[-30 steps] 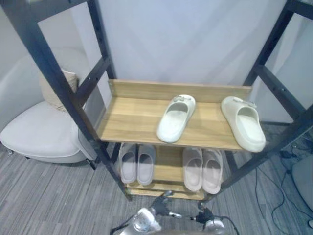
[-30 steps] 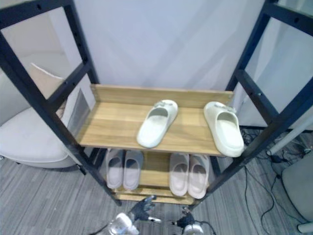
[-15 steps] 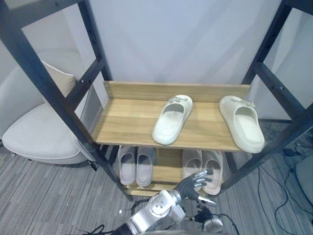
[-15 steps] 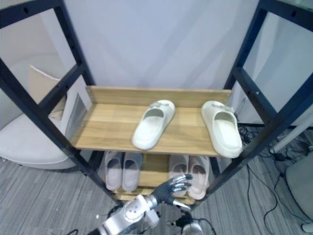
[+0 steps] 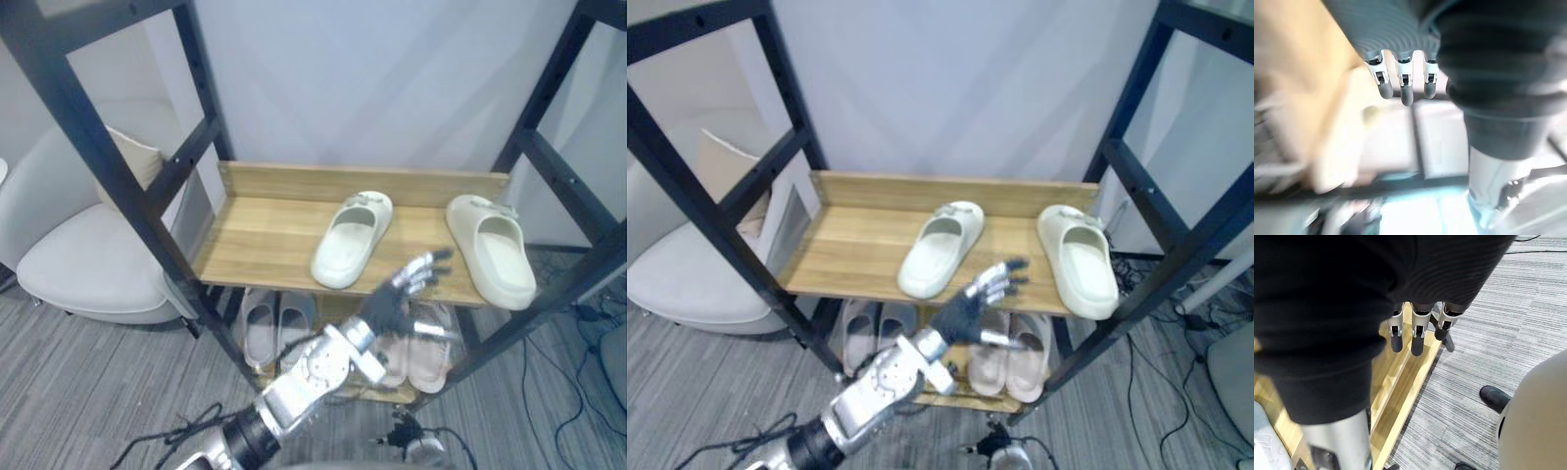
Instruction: Organize the slippers on the shoe rack
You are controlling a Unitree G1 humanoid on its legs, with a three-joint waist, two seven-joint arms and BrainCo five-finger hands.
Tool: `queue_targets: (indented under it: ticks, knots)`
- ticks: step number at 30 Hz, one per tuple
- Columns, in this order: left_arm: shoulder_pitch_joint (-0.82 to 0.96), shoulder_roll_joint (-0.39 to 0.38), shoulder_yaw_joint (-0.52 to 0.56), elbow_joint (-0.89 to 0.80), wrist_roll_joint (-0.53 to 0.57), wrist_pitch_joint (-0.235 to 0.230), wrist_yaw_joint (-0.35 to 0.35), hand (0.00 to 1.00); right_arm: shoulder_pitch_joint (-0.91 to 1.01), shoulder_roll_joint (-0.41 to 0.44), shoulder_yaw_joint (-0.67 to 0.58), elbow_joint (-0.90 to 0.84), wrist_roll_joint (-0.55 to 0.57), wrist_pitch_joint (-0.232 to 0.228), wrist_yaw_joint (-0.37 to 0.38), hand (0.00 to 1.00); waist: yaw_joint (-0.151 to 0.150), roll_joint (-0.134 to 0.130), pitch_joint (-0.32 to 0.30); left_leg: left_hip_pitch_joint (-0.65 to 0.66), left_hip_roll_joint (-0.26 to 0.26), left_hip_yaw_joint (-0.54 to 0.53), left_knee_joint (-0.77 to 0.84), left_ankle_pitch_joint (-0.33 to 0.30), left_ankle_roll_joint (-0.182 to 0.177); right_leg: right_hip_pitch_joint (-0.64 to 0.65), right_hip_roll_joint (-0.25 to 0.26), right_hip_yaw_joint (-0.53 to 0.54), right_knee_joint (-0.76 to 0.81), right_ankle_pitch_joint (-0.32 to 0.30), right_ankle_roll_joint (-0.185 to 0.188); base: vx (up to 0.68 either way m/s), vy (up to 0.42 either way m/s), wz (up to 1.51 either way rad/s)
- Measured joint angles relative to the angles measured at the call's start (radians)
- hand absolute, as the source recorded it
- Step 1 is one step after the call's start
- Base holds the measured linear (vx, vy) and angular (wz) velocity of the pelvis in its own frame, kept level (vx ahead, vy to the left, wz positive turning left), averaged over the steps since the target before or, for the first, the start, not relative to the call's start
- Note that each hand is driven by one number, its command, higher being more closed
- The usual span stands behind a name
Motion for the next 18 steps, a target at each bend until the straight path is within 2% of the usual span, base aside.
queue_targets:
  ticks: [4,11,18]
  knots:
    - [-0.046,-0.003,0.063,-0.052,0.001,-0.025,0.027,0.00,0.001,0.001,-0.002,0.000,0.000,0.002,0.003,0.00,0.001,0.000,0.000,0.000,0.000,0.000,0.006,-0.003,-0.001,0.002,0.000,0.002,0.000,0.000,0.000,-0.04,0.000,0.00]
    - [-0.102,-0.011,0.162,-0.054,0.044,-0.025,0.043,0.00,0.000,0.001,-0.008,-0.003,0.000,0.010,0.020,0.00,0.000,0.001,-0.001,-0.001,0.000,0.001,0.011,-0.007,-0.004,0.002,0.000,0.005,0.000,0.000,-0.001,0.00,0.000,0.00]
    - [-0.150,0.007,0.241,0.053,0.082,-0.022,0.041,0.00,0.001,0.005,-0.039,-0.010,-0.001,0.014,0.032,0.00,-0.001,0.003,0.000,-0.001,0.001,0.008,0.011,-0.009,-0.006,-0.003,0.007,0.014,0.000,0.001,-0.002,-0.01,0.000,-0.03]
